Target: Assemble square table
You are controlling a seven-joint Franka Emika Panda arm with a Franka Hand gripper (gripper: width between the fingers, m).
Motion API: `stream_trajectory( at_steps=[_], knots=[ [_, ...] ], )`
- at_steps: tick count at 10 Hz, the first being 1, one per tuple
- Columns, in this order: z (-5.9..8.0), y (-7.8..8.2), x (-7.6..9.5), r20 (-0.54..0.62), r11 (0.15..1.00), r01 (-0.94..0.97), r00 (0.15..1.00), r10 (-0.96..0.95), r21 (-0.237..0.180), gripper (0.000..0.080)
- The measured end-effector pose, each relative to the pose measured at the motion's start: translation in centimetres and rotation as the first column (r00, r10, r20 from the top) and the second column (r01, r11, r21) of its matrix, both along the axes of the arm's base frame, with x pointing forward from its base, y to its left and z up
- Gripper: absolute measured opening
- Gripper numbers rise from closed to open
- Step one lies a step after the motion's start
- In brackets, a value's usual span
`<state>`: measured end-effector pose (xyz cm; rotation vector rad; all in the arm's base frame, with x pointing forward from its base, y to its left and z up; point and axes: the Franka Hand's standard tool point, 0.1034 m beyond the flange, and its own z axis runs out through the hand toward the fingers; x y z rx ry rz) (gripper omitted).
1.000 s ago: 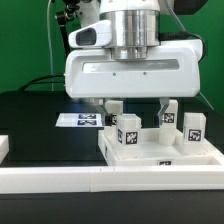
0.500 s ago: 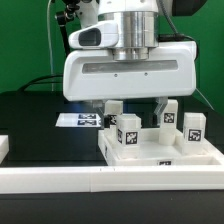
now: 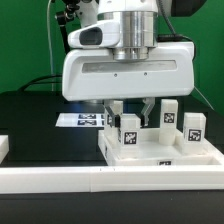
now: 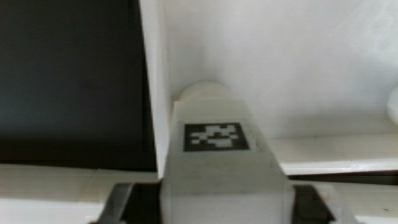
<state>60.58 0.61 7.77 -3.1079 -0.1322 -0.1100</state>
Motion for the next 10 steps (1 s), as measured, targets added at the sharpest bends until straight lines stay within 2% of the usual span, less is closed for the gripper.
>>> stream_trajectory(
  at_steps=[2,4,5,6,7,9,10],
  knots=[
    [0.0,-0.01,0.0,-0.001,1.0,0.029,1.0,-0.029,0.002,0.0288],
    [0.0,-0.02,-0.03,-0.012,0.95,0.311,0.95,-0.311,0.022,0.0288],
    [-0.01,-0.04,-0.01,-0.016,0.88,0.474,0.881,-0.473,0.031,0.029],
    [-0.01,-0.06,-0.01,-0.022,0.842,0.538,0.843,-0.538,0.036,0.029],
    [0.0,-0.13,-0.01,-0.036,0.755,0.654,0.756,-0.653,0.045,0.029],
    [-0.01,-0.13,-0.01,-0.056,0.59,0.806,0.592,-0.804,0.047,0.029],
    [-0.01,-0.05,-0.13,-0.079,0.518,0.855,0.519,-0.851,0.032,0.029]
  ],
)
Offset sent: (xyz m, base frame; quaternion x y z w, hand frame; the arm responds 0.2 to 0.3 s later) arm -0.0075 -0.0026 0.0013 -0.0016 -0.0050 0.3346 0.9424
